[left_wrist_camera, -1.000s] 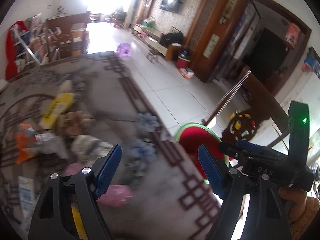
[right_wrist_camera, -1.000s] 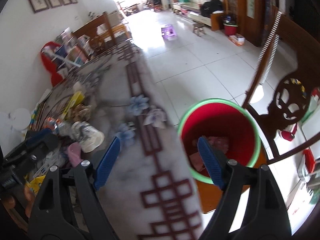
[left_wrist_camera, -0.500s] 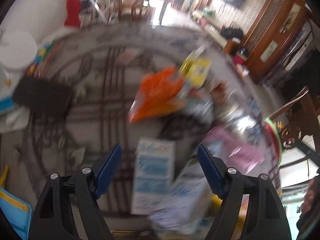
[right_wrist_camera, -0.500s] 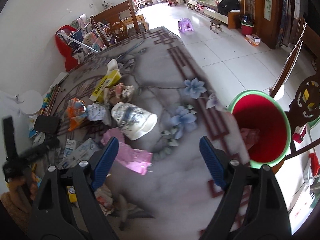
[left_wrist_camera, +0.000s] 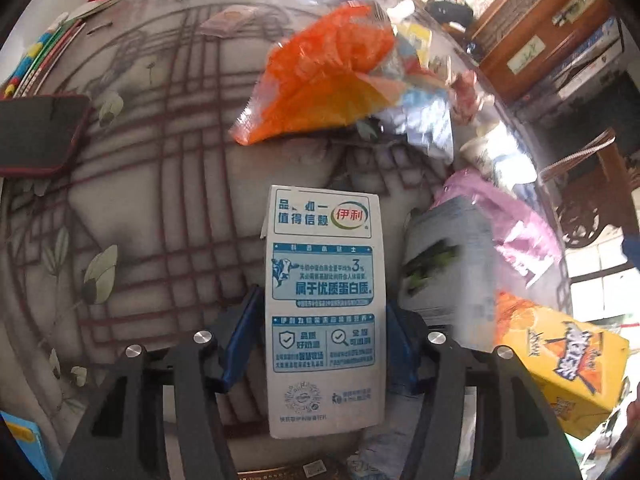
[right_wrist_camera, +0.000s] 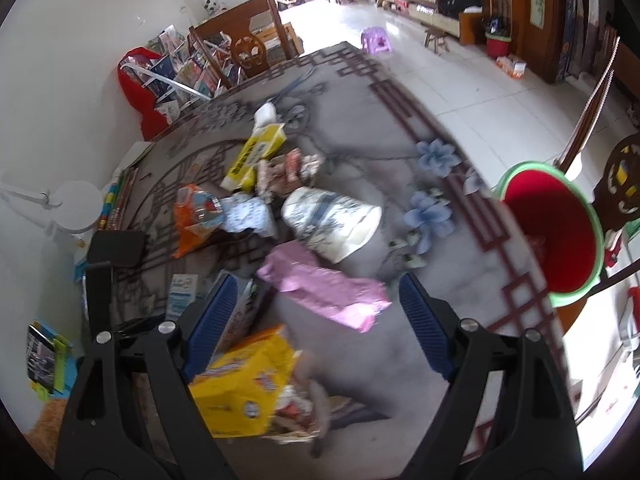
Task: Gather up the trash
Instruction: 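Return to the table and grasp the Yili milk carton with the left tool, then grasp the yellow tea box with the right tool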
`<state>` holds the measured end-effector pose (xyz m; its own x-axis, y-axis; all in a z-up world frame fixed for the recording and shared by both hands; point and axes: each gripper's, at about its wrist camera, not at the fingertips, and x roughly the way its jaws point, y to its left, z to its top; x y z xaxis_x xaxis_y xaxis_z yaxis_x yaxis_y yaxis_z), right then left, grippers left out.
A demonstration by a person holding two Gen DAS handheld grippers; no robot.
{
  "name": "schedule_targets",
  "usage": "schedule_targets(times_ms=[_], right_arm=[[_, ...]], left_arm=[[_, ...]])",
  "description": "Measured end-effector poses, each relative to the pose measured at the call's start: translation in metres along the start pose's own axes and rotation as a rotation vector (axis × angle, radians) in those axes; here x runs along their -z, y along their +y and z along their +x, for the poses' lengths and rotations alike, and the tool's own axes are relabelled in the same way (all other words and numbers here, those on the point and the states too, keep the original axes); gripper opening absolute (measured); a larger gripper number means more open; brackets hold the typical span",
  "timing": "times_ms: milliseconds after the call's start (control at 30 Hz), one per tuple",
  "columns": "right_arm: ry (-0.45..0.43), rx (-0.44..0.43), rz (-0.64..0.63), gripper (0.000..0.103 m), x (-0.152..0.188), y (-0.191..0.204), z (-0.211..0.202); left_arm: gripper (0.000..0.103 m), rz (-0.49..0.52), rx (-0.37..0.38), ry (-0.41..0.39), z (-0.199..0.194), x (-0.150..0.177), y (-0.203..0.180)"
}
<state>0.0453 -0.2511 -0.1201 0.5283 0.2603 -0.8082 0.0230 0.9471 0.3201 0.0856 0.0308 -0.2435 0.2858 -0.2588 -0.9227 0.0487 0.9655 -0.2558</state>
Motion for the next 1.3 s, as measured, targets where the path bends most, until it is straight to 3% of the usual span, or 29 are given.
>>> schedule_targets(times_ms=[100,233,367,567,867,1067,1133,1200,1300], right_arm=[[0.045,-0.05,-0.002,0.081,-0.006,0.021,0.008],[0.104,-0.05,-0.091,0.081,-0.003,0.044,0.011],[0.134,-0.059,-0.176,0.089,0.017,0.058,0.004],[0.169,0.012,-0.292,0.091,0.047,0.073,0.011],[0.182,0.008,-0.306,0.091,0.057,0.075,0.017],[0.177,0.084,-0.43,0.091,0.07,0.085,0.026],[0.171,0.086,-0.456,0.088,0.072,0.087,0.028],[0.175,0.064,-0.465,0.062,0.073,0.087,0.029],[0.17,0.008,-0.438,0.058,0.067,0.083,0.025]], left_arm=[[0.054,-0.001,-0.003,-0.063,-0.02,-0.003,0.007],[0.054,0.006,-0.024,-0.147,-0.048,-0.008,0.009],[0.054,-0.014,-0.03,-0.195,-0.066,-0.012,0.018],[0.054,-0.007,-0.014,-0.206,-0.067,-0.016,0.012],[0.054,0.026,-0.005,-0.213,-0.07,-0.019,-0.002],[0.054,0.022,-0.013,-0.206,-0.071,-0.019,-0.008],[0.054,0.023,-0.01,-0.214,-0.072,-0.019,-0.01],[0.054,0.02,-0.007,-0.223,-0.074,-0.017,-0.014],[0.054,0.016,-0.006,-0.233,-0.077,-0.014,-0.018]])
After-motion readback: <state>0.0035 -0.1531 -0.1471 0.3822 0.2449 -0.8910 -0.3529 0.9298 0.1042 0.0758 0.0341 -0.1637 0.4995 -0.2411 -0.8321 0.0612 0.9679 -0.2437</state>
